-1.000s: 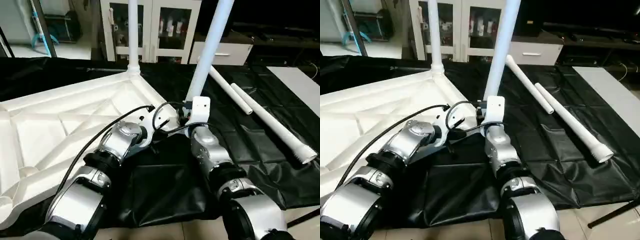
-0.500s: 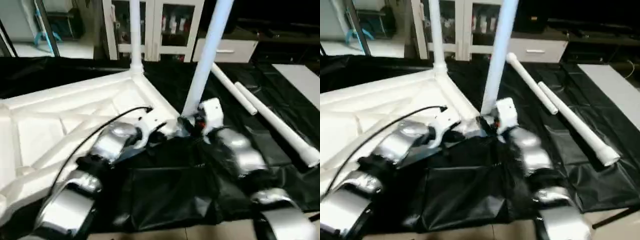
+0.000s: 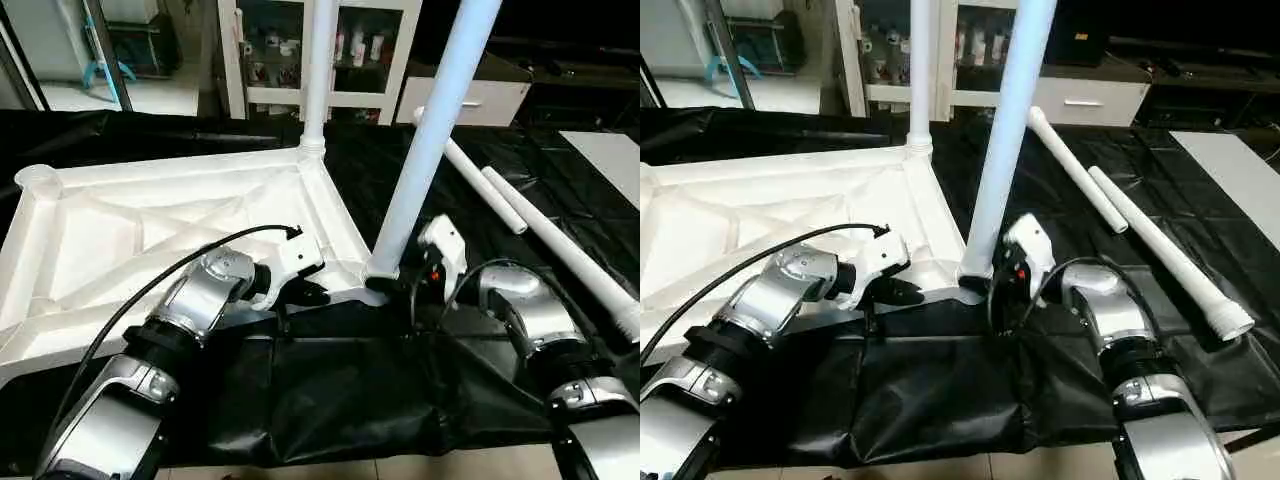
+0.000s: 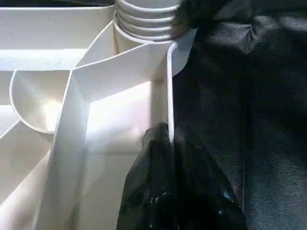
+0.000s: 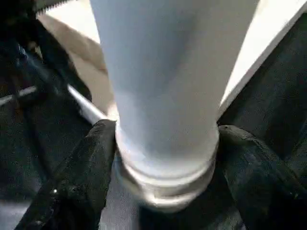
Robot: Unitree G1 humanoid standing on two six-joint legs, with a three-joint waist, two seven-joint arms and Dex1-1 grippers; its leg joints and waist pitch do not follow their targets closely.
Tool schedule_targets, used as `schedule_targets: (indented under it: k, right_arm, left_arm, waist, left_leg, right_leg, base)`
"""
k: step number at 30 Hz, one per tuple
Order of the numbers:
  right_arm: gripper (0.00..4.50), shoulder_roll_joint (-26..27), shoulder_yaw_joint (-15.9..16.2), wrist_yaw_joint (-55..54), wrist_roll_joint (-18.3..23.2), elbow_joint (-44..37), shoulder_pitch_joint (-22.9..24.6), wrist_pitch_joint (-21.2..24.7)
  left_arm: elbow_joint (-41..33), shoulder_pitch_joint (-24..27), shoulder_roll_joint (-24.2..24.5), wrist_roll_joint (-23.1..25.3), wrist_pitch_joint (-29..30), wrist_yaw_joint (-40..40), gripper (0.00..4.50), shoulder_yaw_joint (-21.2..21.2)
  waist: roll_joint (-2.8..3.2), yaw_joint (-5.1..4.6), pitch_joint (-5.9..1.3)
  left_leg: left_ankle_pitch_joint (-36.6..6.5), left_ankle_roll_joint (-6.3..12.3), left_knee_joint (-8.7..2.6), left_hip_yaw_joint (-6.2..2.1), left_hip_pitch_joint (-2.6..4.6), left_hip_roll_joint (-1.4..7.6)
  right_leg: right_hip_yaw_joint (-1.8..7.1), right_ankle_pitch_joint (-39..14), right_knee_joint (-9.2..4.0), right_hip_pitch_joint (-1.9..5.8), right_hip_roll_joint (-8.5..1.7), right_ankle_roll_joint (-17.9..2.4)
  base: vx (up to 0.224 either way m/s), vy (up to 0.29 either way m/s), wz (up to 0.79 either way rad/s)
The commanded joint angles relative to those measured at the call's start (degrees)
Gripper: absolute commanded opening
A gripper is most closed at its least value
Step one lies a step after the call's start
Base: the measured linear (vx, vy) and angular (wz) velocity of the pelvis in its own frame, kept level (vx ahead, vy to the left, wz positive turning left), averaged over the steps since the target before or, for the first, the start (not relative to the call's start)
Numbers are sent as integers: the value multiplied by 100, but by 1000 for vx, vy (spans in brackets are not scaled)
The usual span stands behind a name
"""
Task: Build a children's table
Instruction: Rotate leg to tighten
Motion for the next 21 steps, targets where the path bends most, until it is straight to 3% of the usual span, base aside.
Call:
schedule_targets:
  k: [1,5,11,14,15,21]
  right_arm:
    - [341,-69,20,-34,-146,175,-140,-112]
    - [341,60,-110,-177,-124,373,-245,-220]
    - [341,163,-249,-1,62,523,-317,-313]
    - [325,202,-265,119,42,665,-352,-374]
    - [297,204,-251,142,28,679,-348,-381]
    - [273,227,-260,274,22,727,-304,-410]
  left_arm:
    - [97,201,19,153,160,-214,0,-369]
    - [77,213,28,154,162,-200,0,-364]
    - [-3,247,62,163,211,-225,0,-367]
    - [-26,261,91,163,224,-242,0,-365]
    - [-26,264,98,163,223,-248,0,-367]
    - [-34,278,107,184,240,-241,0,-379]
  waist:
    - [33,1,-315]
    - [57,-3,-313]
    - [43,1,-321]
    - [39,3,-327]
    - [51,2,-326]
    - [34,15,-319]
  left_leg:
    - [-1058,270,-343,35,22,123]
    - [-1024,309,-340,36,22,121]
    - [-966,359,-327,40,21,124]
    - [-929,385,-318,44,20,127]
    - [-934,389,-320,42,17,128]
    - [-1010,356,-328,38,18,129]
  right_leg:
    - [191,-566,-243,304,-263,-1568]
    - [190,-536,-237,305,-255,-1585]
    - [187,-456,-221,309,-254,-1628]
    - [187,-411,-208,309,-253,-1657]
    - [185,-412,-203,307,-253,-1668]
    - [182,-576,-218,307,-257,-1620]
  base:
    - [0,0,0]
    - [0,0,0]
    - [0,0,0]
    - [0,0,0]
    - [0,0,0]
    - [0,0,0]
